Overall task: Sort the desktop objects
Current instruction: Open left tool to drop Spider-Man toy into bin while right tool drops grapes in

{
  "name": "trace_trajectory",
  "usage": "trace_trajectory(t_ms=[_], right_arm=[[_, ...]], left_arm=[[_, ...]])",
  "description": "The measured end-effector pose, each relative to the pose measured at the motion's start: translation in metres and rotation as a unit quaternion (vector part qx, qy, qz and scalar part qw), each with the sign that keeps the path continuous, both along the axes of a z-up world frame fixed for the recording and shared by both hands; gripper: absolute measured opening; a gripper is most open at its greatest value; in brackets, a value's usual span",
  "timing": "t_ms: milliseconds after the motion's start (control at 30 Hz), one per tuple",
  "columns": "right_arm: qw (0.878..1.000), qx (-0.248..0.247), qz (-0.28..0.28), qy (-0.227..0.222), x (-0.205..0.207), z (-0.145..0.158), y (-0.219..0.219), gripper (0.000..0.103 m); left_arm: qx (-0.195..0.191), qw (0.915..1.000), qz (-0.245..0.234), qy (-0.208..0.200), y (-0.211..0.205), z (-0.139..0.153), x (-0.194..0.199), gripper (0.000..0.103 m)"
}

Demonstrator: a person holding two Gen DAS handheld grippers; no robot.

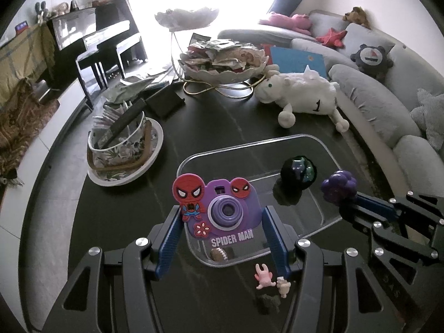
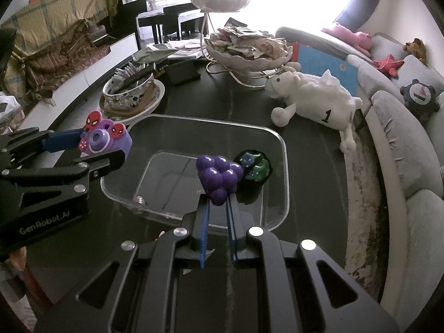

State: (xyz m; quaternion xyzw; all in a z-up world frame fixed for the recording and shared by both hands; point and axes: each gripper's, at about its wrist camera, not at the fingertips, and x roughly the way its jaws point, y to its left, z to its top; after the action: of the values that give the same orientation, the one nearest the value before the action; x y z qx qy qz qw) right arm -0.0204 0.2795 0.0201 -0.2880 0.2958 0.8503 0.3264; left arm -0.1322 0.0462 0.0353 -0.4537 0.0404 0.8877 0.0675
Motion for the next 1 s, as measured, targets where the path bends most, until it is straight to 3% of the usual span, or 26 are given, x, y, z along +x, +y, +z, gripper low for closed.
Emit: trace_trajectory(t_ms=[1000], right_arm=[[1.0, -0.001, 0.001, -0.006, -0.012, -0.009, 0.016, 0.011]], left_arm=[[-0.012, 0.9999, 0.005, -0.01, 0.002, -0.014, -0.019, 0.054]])
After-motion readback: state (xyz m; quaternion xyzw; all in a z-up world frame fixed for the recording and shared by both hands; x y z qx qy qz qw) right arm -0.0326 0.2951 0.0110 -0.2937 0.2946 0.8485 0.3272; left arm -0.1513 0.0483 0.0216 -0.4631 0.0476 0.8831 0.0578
